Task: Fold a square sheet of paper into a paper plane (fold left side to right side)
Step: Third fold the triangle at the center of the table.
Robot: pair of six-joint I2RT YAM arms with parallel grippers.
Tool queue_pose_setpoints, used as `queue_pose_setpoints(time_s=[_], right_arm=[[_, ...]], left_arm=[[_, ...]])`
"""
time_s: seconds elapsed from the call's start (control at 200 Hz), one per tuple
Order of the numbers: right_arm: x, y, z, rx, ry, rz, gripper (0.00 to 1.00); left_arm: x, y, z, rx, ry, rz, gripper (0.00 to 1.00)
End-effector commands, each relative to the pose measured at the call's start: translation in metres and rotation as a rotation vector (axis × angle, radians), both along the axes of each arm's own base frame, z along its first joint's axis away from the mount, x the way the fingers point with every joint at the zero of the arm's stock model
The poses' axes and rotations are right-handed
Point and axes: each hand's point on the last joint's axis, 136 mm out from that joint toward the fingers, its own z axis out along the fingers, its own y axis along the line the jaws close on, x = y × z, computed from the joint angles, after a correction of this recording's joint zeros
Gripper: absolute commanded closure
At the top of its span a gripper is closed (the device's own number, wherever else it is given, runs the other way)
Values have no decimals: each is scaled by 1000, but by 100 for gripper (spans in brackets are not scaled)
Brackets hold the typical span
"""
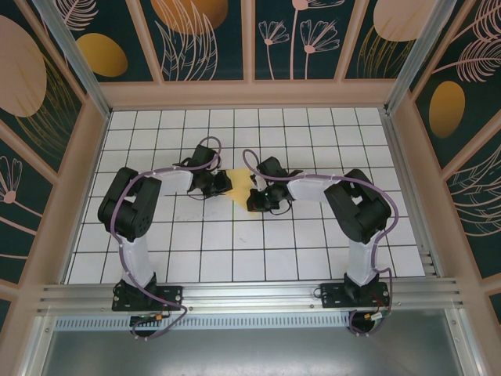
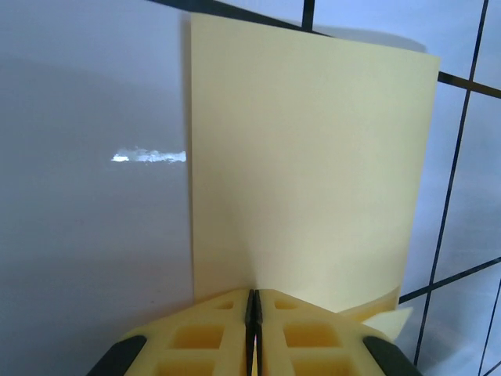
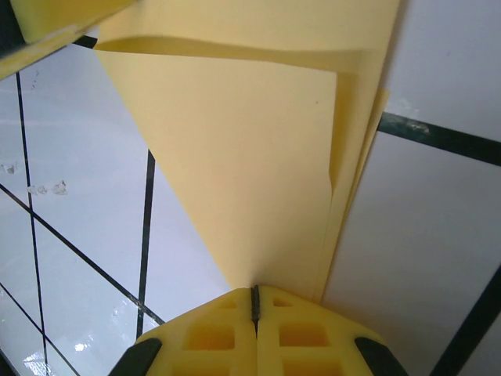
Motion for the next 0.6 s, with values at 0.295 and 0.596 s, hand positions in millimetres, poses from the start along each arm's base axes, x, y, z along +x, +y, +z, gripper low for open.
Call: queue_pose_setpoints(time_s=[0.295,0.596], right_arm=[[-38,-54,-52,-256,154,-38,100],[-36,-51,-52,-248,153,-40,100]], left_arm=[[13,31,12,106,-63,32,85],[1,20,39,24,-111,-3,84]])
